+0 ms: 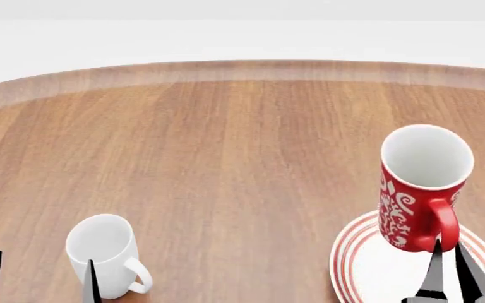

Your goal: Pick up the red mug and put it on the plate

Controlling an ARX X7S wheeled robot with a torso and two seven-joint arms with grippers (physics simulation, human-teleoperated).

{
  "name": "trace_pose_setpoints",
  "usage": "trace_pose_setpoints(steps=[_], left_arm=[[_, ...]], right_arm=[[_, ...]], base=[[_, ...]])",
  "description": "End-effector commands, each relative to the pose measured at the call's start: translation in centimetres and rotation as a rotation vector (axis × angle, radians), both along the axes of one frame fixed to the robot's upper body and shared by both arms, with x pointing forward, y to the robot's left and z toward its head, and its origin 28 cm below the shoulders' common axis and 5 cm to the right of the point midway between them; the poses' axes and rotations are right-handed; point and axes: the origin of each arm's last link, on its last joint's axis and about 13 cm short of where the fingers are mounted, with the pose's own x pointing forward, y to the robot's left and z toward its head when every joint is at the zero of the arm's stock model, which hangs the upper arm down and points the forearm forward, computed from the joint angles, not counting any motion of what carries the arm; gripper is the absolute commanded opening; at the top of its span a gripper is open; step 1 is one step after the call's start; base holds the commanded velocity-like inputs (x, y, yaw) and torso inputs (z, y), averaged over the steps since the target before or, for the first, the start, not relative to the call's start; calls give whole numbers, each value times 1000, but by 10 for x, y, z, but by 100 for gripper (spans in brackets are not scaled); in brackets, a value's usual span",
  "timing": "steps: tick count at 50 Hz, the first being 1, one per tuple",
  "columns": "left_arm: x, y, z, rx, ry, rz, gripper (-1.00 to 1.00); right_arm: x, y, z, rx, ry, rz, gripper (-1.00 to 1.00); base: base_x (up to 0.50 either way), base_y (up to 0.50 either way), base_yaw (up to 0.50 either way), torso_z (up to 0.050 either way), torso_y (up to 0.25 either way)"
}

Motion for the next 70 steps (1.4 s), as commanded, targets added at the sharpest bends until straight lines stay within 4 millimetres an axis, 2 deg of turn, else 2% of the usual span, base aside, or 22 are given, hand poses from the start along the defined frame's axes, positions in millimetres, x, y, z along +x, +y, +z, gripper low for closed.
trace_pose_setpoints(steps=[1, 5, 12, 20, 30, 39, 43, 57, 64, 70], left_arm=[[0, 0, 0, 5, 5, -4, 100], [0, 0, 0, 3, 3, -2, 100], [0, 0, 0, 1, 4, -1, 100], [0, 0, 0, 5, 6, 0, 100], [0, 0, 0, 6, 4, 3, 100], [0, 0, 0, 7, 5, 4, 100], [0, 0, 0, 7, 6, 4, 100], [0, 0, 0, 10, 0, 3, 100], [0, 0, 0, 11, 1, 5, 100], [0, 0, 0, 12, 0, 4, 100]], right_arm=[[19, -25, 11, 5, 5, 66, -100], [18, -27, 18, 13, 10, 99, -100], [37, -46, 25, 38, -15, 172, -100], [51, -72, 46, -39, -6, 152, -100], [68, -92, 61, -77, 5, 126, -100], [73, -101, 58, -125, 25, 197, -100], [76, -105, 50, -142, 57, 268, -100], [99, -128, 37, -81, 71, 252, -100], [108, -136, 30, 5, 57, 207, -100], [121, -140, 20, 1, 84, 208, -100]], base=[[0, 0, 0, 0, 0], [0, 0, 0, 0, 3], [0, 0, 0, 0, 0], [0, 0, 0, 0, 0], [0, 0, 0, 0, 0], [0, 0, 0, 0, 1], [0, 0, 0, 0, 0], [0, 0, 0, 0, 0], [0, 0, 0, 0, 0], [0, 0, 0, 0, 0]])
